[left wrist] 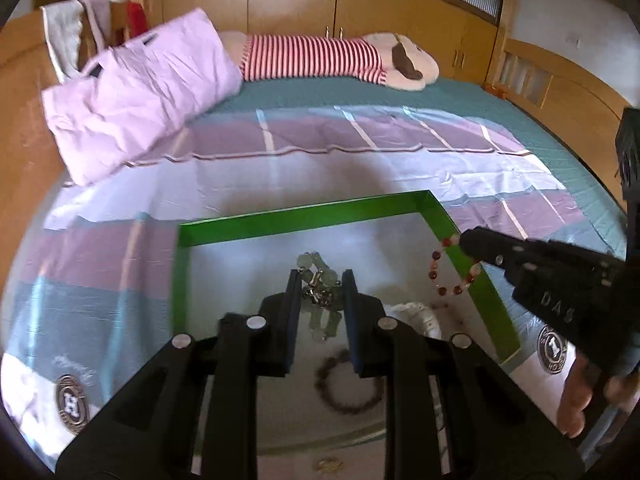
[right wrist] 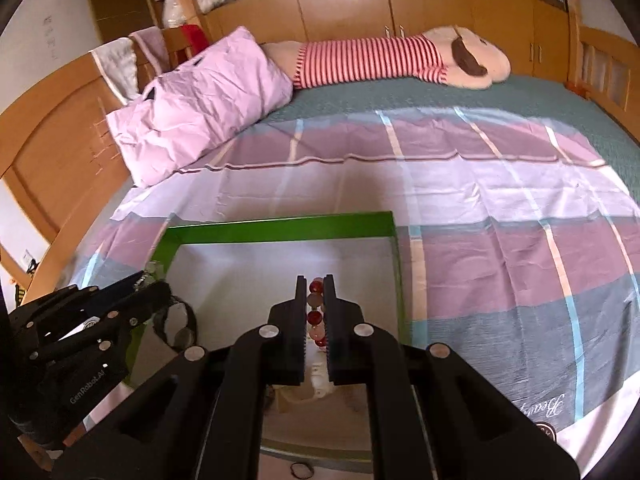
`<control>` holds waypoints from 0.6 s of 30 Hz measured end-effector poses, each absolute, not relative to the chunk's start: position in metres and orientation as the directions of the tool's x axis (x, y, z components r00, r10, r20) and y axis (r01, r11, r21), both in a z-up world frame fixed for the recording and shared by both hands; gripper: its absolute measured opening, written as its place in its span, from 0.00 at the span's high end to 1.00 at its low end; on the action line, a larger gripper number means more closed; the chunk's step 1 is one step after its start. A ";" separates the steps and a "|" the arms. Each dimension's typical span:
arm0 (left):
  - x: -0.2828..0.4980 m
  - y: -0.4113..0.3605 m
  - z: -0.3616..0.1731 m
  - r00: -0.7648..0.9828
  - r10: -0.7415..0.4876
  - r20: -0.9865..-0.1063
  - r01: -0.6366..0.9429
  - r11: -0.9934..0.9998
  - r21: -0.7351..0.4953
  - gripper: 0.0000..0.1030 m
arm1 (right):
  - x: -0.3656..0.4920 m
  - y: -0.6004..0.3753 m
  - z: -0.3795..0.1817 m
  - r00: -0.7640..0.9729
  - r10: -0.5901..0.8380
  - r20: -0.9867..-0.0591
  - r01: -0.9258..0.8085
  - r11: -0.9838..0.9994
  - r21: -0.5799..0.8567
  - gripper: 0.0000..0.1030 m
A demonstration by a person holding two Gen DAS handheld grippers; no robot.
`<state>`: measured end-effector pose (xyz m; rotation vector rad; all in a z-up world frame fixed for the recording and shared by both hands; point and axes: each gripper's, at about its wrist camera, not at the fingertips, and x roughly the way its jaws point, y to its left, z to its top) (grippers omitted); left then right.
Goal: Organize jewelry
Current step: 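Carry the pendant and bead bracelet into the green box and open both tools, then move the left tool to the gold flower brooch while the right tool reaches the silver bangle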
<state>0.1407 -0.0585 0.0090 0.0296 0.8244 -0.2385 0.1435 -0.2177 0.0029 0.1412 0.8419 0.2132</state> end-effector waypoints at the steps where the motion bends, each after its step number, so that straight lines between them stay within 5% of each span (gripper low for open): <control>1: 0.145 -0.060 0.005 0.643 -0.208 -0.737 0.226 0.971 -0.076 0.80 | 0.148 -0.219 -0.003 0.635 0.233 -0.737 -0.122 0.972 0.202 0.93; 5: 0.163 -0.065 -0.015 0.587 -0.241 -0.773 0.231 0.965 -0.125 0.80 | 0.153 -0.223 -0.019 0.609 0.218 -0.763 -0.102 0.975 0.197 0.93; 8: 0.167 -0.070 -0.022 0.584 -0.215 -0.783 0.226 0.969 -0.098 0.65 | 0.153 -0.226 -0.020 0.593 0.220 -0.774 -0.087 0.974 0.211 0.90; 12: 0.162 -0.065 -0.014 0.582 -0.198 -0.789 0.201 0.975 -0.097 0.48 | 0.141 -0.228 -0.001 0.619 0.257 -0.742 -0.085 0.961 0.261 0.45; 18: 0.110 -0.050 0.021 0.613 -0.155 -0.775 0.206 0.978 -0.032 0.37 | 0.092 -0.236 0.036 0.641 0.294 -0.709 -0.108 0.949 0.296 0.44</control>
